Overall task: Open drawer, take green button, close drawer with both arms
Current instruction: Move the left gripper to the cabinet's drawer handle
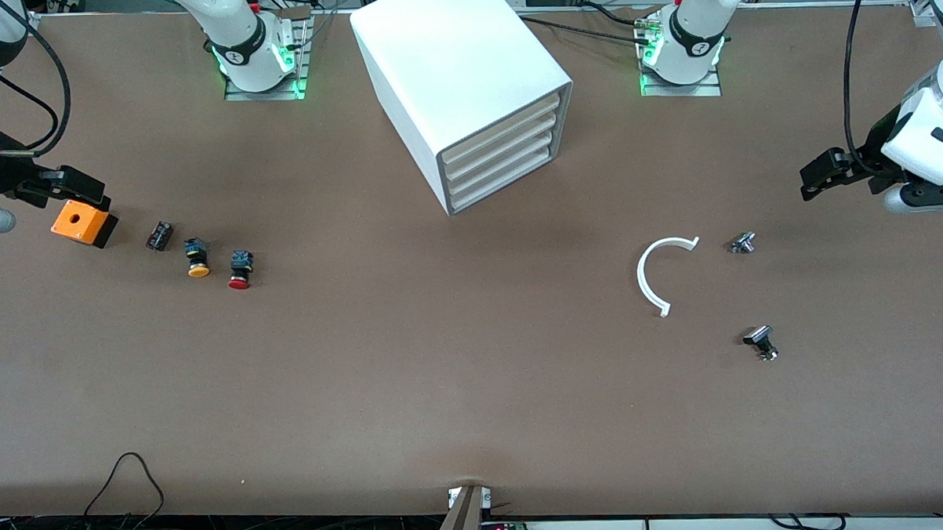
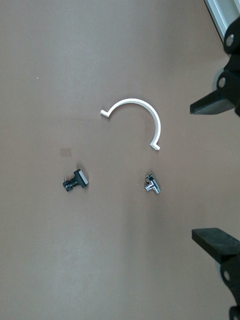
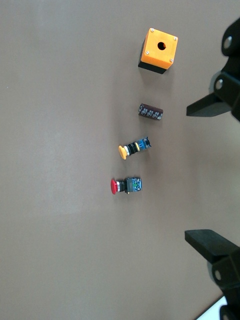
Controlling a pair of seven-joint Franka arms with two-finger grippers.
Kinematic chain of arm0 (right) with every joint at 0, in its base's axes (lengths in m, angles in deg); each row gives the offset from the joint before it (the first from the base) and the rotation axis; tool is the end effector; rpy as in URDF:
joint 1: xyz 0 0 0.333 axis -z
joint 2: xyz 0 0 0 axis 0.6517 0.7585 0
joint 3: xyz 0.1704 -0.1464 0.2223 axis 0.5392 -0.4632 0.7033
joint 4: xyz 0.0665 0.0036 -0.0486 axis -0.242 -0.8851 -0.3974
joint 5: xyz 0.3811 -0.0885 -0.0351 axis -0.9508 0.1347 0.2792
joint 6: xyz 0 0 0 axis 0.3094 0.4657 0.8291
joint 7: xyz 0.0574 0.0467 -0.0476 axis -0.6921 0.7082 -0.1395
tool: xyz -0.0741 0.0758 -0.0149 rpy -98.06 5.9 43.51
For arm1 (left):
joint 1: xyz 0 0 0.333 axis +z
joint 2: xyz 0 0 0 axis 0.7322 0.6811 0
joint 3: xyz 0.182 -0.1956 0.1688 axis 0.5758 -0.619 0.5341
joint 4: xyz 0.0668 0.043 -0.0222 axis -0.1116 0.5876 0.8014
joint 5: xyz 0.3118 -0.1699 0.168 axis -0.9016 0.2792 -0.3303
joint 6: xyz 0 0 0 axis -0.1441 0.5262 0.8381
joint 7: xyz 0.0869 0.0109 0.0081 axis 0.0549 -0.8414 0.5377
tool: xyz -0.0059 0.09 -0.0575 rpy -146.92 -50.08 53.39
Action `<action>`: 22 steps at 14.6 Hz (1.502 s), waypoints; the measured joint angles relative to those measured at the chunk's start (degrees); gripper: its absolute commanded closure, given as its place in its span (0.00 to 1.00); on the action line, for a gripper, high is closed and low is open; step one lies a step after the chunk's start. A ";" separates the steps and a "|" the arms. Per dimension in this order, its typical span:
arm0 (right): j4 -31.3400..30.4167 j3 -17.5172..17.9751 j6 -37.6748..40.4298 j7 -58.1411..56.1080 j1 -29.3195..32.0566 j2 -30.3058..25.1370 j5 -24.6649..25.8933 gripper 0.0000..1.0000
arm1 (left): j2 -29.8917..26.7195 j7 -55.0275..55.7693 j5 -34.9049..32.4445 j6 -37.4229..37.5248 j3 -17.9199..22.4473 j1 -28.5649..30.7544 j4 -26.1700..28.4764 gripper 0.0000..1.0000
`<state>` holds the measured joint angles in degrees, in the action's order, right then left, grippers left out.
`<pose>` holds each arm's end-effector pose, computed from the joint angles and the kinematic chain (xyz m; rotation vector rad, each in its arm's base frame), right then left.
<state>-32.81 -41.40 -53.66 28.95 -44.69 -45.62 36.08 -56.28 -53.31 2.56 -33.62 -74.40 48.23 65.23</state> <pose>0.5561 -0.0344 0.5521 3.1250 -0.1369 -0.0600 0.5685 -0.0143 0.5787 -3.1071 -0.1040 0.0044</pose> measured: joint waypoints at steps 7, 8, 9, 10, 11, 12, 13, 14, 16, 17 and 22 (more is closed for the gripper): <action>0.22 -0.35 -0.10 -4.54 0.16 0.59 0.00 0.00 | 0.03 -0.08 0.00 0.01 -0.05 -0.01 -0.02 0.00; 0.23 -0.38 -0.10 -4.57 0.20 0.58 0.00 0.00 | 0.03 -0.09 0.00 0.01 -0.06 -0.01 -0.02 0.00; 0.25 -0.40 -0.10 -4.57 0.25 0.59 0.00 0.00 | 0.03 -0.11 0.00 0.01 -0.10 -0.02 -0.02 0.00; 0.25 -0.42 -0.11 -4.58 0.29 0.58 0.00 0.00 | 0.03 -0.12 0.00 0.01 -0.15 -0.06 -0.02 0.00; 0.27 -0.43 -0.14 -4.59 0.30 0.59 0.00 0.00 | 0.03 -0.14 0.00 0.01 -0.23 -0.16 -0.02 0.00; 0.29 -0.44 -0.16 -4.59 0.31 0.58 0.00 0.00 | 0.03 -0.14 0.00 0.01 -0.29 -0.30 -0.03 0.00; 0.31 -0.44 -0.19 -4.59 0.34 0.60 0.00 0.00 | 0.03 -0.14 0.00 0.01 -0.37 -0.38 -0.04 0.00; 0.32 -0.46 -0.28 -4.59 0.40 0.63 0.00 0.00 | 0.03 -0.14 0.00 0.01 -0.47 -0.41 -0.06 0.00; 0.36 -0.49 -0.56 -4.59 0.44 0.71 0.00 0.00 | 0.24 -0.14 0.00 0.01 -1.07 -0.52 -0.06 0.00; 0.40 -0.50 -0.64 -4.60 0.44 0.75 0.00 0.00 | 0.52 -0.12 0.00 0.01 -1.62 -0.60 -0.07 0.00; 1.45 -0.50 -0.70 -4.70 0.50 1.82 0.00 0.00 | 5.92 -0.27 0.00 3.92 -2.50 -0.95 0.47 0.00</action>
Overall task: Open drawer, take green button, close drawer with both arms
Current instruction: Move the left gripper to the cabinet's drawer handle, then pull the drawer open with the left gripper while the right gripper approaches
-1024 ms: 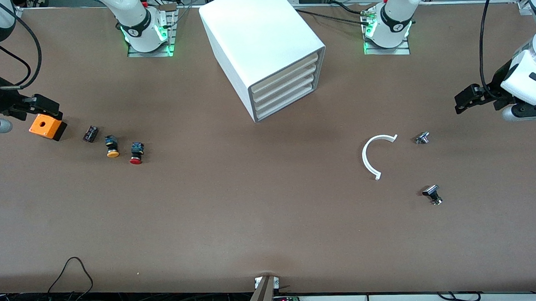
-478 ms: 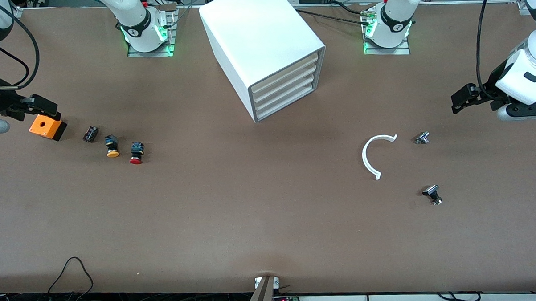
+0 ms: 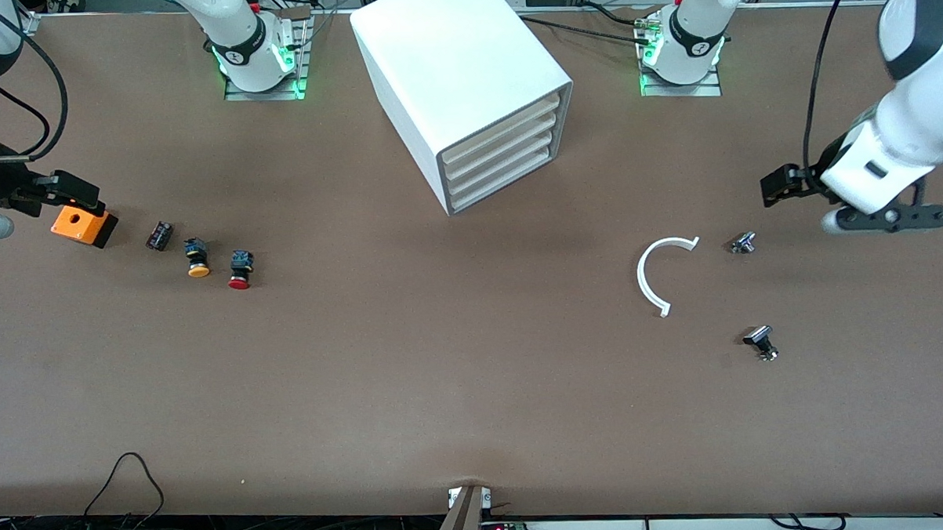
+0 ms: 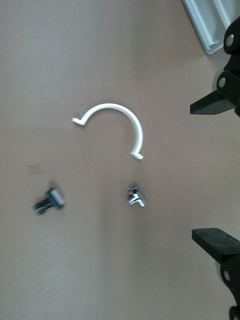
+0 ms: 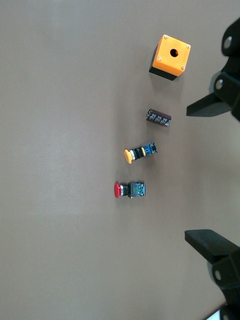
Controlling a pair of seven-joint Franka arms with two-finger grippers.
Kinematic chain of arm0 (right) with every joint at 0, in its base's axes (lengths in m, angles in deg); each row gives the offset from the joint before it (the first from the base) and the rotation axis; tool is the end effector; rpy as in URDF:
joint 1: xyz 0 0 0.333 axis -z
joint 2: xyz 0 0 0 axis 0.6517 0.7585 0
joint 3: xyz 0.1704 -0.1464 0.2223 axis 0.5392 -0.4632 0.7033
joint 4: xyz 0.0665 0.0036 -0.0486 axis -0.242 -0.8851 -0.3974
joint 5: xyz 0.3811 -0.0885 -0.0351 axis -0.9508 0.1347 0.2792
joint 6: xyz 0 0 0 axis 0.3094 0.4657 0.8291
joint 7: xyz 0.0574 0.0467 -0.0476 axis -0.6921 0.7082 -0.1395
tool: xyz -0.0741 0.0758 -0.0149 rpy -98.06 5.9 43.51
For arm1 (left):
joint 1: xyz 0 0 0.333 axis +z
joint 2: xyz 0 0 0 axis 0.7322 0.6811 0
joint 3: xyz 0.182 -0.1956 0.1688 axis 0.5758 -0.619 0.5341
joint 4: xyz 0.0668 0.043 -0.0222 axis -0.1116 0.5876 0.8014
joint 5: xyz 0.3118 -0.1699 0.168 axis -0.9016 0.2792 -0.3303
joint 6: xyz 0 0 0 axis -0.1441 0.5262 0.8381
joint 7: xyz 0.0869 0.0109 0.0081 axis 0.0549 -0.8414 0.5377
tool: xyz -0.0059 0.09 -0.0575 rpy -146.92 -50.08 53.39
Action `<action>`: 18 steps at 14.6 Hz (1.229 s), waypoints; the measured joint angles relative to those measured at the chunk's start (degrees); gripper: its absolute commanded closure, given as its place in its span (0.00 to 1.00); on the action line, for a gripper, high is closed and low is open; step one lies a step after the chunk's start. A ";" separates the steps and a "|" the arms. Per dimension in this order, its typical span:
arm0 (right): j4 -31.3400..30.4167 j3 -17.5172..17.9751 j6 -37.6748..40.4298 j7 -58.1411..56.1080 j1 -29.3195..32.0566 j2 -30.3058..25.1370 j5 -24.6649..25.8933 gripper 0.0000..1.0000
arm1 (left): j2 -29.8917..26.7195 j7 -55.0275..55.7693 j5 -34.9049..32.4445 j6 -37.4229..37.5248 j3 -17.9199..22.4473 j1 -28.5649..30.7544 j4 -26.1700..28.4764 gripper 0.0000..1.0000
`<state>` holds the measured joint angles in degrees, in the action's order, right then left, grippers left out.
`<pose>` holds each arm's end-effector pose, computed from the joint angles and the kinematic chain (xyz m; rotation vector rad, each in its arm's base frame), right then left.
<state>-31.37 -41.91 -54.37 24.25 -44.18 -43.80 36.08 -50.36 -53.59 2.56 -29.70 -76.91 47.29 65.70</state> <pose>0.5661 -0.0442 0.5474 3.1252 -0.0363 -0.0518 0.5799 -0.0471 0.5103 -3.0901 -0.0011 0.2813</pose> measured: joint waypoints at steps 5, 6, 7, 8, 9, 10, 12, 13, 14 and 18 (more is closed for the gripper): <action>0.33 0.16 -0.68 -0.65 0.03 2.24 0.00 0.00 | 8.90 -0.12 9.95 2.38 -3.79 -0.53 2.79 0.00; 0.34 0.31 -0.83 -0.68 -0.01 2.84 0.00 0.00 | 10.97 -0.12 15.29 2.27 -4.27 -0.77 4.29 0.00; 0.38 0.45 -0.93 -0.68 -0.07 3.38 0.00 0.00 | 12.77 -0.13 20.94 1.44 -4.55 -0.92 6.36 0.00; 0.54 0.57 -1.22 -0.68 -0.13 4.04 -0.01 0.00 | 14.25 -0.46 26.51 -0.27 -5.02 -0.97 8.94 0.00; 1.22 0.70 -1.64 -0.68 -0.17 4.80 -0.09 0.00 | 15.38 -1.82 31.14 -1.97 -5.91 -0.99 11.63 0.00; 2.23 0.76 -1.67 -0.73 -0.21 5.51 -0.24 0.00 | 16.19 -4.03 34.36 -2.94 -7.09 -1.06 13.84 0.00; 3.61 0.88 -1.57 -1.45 -0.33 6.19 -0.38 0.00 | 17.26 -8.89 39.13 -4.05 -9.69 -1.77 17.43 0.00; 3.92 0.95 -1.47 -1.78 -0.58 6.29 -0.49 0.00 | 17.64 -11.35 41.76 -5.91 -10.46 -2.73 19.29 0.00; 4.03 1.06 -1.41 -1.90 -1.09 6.30 -0.60 0.00 | 17.98 -14.02 44.29 -8.52 -10.89 -3.83 21.21 0.00; 4.05 1.27 -1.52 -1.56 -6.39 6.69 -0.89 0.00 | 19.61 -21.92 48.24 -13.67 -11.14 -6.47 25.05 0.02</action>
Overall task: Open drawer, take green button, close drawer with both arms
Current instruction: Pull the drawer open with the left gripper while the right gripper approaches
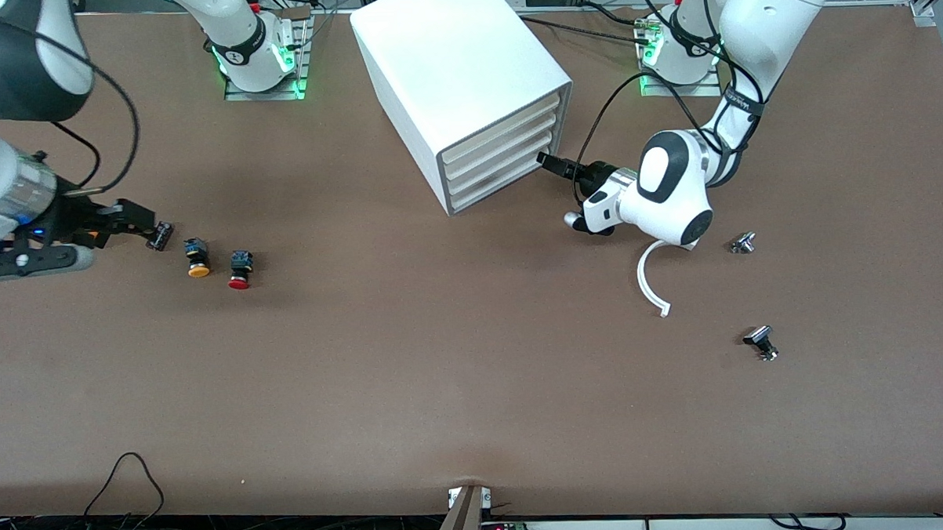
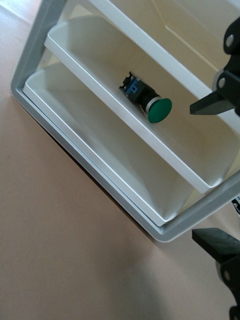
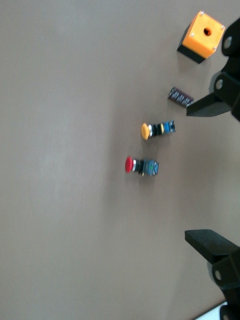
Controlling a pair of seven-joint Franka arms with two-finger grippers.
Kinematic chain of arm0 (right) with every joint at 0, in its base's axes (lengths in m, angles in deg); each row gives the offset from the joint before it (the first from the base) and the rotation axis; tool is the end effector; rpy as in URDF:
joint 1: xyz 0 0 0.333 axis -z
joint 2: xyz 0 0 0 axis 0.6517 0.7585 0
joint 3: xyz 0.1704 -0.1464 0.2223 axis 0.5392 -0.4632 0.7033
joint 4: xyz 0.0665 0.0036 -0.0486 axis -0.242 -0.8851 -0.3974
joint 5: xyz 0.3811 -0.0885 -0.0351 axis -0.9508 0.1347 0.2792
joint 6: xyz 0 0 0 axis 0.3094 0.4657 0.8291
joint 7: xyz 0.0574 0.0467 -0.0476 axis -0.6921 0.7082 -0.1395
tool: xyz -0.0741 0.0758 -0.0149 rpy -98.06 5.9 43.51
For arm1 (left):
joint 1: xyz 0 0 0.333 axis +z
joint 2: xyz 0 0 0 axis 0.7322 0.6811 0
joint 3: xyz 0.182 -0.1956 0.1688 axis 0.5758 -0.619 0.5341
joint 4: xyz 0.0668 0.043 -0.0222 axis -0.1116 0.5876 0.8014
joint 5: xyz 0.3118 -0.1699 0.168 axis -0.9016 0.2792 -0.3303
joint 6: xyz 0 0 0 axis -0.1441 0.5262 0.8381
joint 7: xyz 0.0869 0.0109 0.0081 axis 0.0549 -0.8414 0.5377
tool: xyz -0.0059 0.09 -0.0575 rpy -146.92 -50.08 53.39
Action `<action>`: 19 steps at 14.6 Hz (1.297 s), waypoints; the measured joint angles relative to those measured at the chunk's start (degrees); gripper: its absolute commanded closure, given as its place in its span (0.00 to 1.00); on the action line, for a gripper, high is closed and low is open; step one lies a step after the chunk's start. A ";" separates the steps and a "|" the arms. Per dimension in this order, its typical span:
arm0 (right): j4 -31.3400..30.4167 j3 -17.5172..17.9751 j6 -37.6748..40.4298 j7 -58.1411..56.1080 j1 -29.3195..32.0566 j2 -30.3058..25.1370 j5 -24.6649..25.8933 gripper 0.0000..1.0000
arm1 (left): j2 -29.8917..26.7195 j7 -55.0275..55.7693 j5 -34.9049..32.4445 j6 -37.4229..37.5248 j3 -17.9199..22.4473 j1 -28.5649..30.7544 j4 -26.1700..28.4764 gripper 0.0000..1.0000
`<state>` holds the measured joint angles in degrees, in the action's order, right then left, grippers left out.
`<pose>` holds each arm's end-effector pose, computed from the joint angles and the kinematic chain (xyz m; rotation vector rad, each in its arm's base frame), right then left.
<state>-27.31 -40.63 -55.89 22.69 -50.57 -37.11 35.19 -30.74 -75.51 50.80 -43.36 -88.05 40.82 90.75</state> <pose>0.6003 0.0381 0.5155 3.1185 0.2123 -0.0796 0.4491 -0.2554 0.1899 2.2264 -0.1816 -0.9003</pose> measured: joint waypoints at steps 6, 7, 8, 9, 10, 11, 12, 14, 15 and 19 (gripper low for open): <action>0.14 0.07 -2.46 -0.36 -3.99 4.04 -1.17 0.00 | 2.31 -7.88 4.27 -6.26 -3.88 -1.10 2.31 0.20; 0.28 0.11 -2.53 -0.34 -5.94 4.66 -1.16 0.00 | 2.81 -8.06 4.60 -8.07 -4.73 -1.66 2.72 0.36; 0.60 0.13 -2.60 -0.20 -7.76 5.32 -1.16 0.00 | 3.23 -8.13 4.90 -9.67 -5.32 -2.31 2.86 0.53; 1.17 0.15 -2.70 -0.10 -9.07 5.92 -1.16 0.00 | 3.41 -8.19 5.10 -10.44 -5.55 -2.63 2.86 0.75; 1.90 0.16 -2.74 -0.10 -10.03 6.47 -1.16 0.00 | 3.55 -8.26 5.10 -10.51 -5.77 -2.86 2.94 1.00; 2.69 0.17 -2.77 -0.12 -11.10 6.91 -1.16 0.00 | 3.57 -8.35 5.29 -10.50 -5.94 -2.91 2.93 1.00; 3.47 0.20 -2.96 -0.16 -12.37 7.23 -1.17 0.00 | 3.47 -8.50 5.57 -10.21 -6.01 -2.82 2.74 1.00; 4.60 0.25 -4.38 -0.16 -15.57 7.66 -1.17 0.00 | 3.37 -9.14 5.69 -9.89 -6.13 -2.71 2.45 1.00; 4.99 0.27 -5.38 -0.13 -17.01 7.86 -1.19 0.00 | 3.33 -9.41 5.69 -9.88 -6.04 -2.58 2.37 1.00; 6.81 1.89 -9.45 -0.18 -20.48 9.64 -2.45 0.00 | 2.61 -10.80 5.69 -9.84 -0.86 -1.43 0.11 1.00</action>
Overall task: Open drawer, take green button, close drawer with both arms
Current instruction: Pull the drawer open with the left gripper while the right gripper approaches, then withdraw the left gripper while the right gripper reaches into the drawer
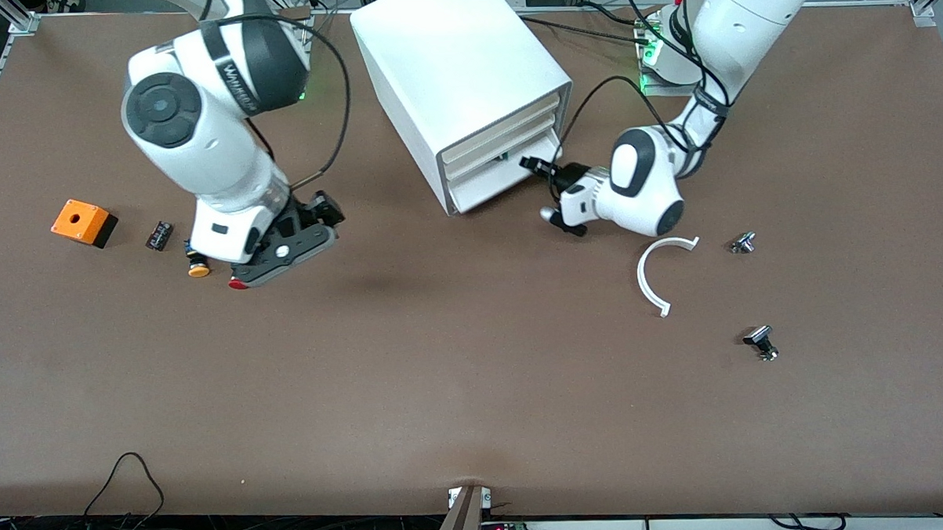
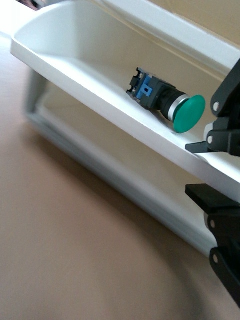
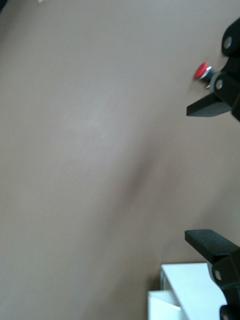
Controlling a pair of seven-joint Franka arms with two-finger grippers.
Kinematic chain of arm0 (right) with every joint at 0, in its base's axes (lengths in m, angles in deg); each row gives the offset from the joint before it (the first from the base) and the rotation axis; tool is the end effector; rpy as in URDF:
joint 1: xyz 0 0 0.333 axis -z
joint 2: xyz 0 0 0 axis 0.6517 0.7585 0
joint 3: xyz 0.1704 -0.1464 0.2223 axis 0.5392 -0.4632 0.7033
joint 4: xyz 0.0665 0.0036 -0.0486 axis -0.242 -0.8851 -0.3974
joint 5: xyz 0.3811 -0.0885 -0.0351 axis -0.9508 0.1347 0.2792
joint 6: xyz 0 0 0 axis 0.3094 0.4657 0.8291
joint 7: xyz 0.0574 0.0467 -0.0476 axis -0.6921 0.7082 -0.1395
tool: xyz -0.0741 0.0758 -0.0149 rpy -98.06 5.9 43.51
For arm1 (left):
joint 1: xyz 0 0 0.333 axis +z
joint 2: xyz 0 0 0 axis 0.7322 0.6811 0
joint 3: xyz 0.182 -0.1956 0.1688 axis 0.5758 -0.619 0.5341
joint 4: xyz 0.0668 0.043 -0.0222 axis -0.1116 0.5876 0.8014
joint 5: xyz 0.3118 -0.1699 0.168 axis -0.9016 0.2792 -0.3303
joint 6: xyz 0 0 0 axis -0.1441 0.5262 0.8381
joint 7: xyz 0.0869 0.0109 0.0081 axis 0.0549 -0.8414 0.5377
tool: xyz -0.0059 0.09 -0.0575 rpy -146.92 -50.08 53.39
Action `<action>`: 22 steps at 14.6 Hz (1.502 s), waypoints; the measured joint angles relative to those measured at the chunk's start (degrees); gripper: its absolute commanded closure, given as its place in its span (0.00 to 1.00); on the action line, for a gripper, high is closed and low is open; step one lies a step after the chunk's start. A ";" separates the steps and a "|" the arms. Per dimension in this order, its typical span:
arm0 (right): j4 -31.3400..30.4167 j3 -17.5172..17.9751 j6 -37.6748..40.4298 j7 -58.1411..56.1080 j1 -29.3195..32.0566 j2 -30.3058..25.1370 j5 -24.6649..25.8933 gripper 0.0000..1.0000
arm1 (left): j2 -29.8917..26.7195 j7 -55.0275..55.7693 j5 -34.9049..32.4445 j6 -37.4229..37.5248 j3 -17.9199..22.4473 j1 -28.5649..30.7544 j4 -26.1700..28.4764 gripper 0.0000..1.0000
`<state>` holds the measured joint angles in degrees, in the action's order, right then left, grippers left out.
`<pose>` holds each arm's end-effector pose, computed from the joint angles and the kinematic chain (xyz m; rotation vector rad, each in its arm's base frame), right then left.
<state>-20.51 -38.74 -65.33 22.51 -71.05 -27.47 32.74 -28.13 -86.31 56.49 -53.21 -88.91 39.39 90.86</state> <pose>0.5923 0.2948 0.4808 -3.0074 -0.8006 -0.0942 0.4557 -0.2708 0.1673 2.2109 -0.2643 -0.6709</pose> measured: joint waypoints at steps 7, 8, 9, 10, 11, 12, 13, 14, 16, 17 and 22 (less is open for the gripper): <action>11.62 4.13 -0.84 -6.33 -5.63 8.76 -0.03 0.00 | -0.30 -2.38 -0.01 0.44 6.08 2.33 -3.73 0.00; 12.82 5.25 -0.84 -8.01 -5.80 9.71 -0.03 0.00 | -0.30 -2.16 -0.01 -0.61 6.17 2.33 -3.81 0.00; 13.72 6.11 -0.85 -9.92 -5.90 10.53 -0.03 0.00 | -0.29 -1.50 -0.01 -2.65 6.42 2.34 -3.86 0.00; 14.38 6.89 -0.85 -12.49 -6.01 11.25 -0.03 0.00 | -0.30 -1.00 -0.01 -4.25 6.82 2.35 -4.01 0.00; 14.76 7.66 -0.85 -14.93 -6.24 11.94 -0.03 0.00 | -0.38 -0.86 -0.02 -4.95 7.19 2.36 -4.36 0.00; 15.07 8.55 -0.85 -16.64 -6.53 12.54 -0.03 0.00 | -0.73 -0.76 -0.03 -5.68 7.43 2.42 -4.87 0.00; 15.46 9.66 -0.85 -17.46 -6.81 13.11 -0.03 0.00 | -1.55 -0.49 -0.17 -7.27 7.72 2.81 -5.64 0.00; 15.79 10.72 -0.85 -17.97 -7.10 13.49 -0.03 0.00 | -3.00 -0.26 -0.87 -9.28 8.11 4.04 -6.48 0.00; 16.09 12.49 -0.85 -19.11 -7.40 14.05 -0.03 0.00 | -7.07 -0.06 -3.71 -10.82 8.72 8.84 -7.75 0.00; 16.11 13.29 -0.87 -19.67 -7.65 14.39 -0.03 0.00 | -9.37 -0.13 -6.19 -10.82 9.09 10.91 -8.33 0.00; 16.27 13.89 -1.61 -26.85 -11.47 16.91 -0.01 0.00 | -23.82 1.22 -30.98 -5.99 10.18 13.54 -10.14 0.00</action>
<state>-4.24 -24.85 -66.94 -4.34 -82.52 -10.56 32.73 -51.95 -85.10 25.50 -59.20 -78.73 52.93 80.71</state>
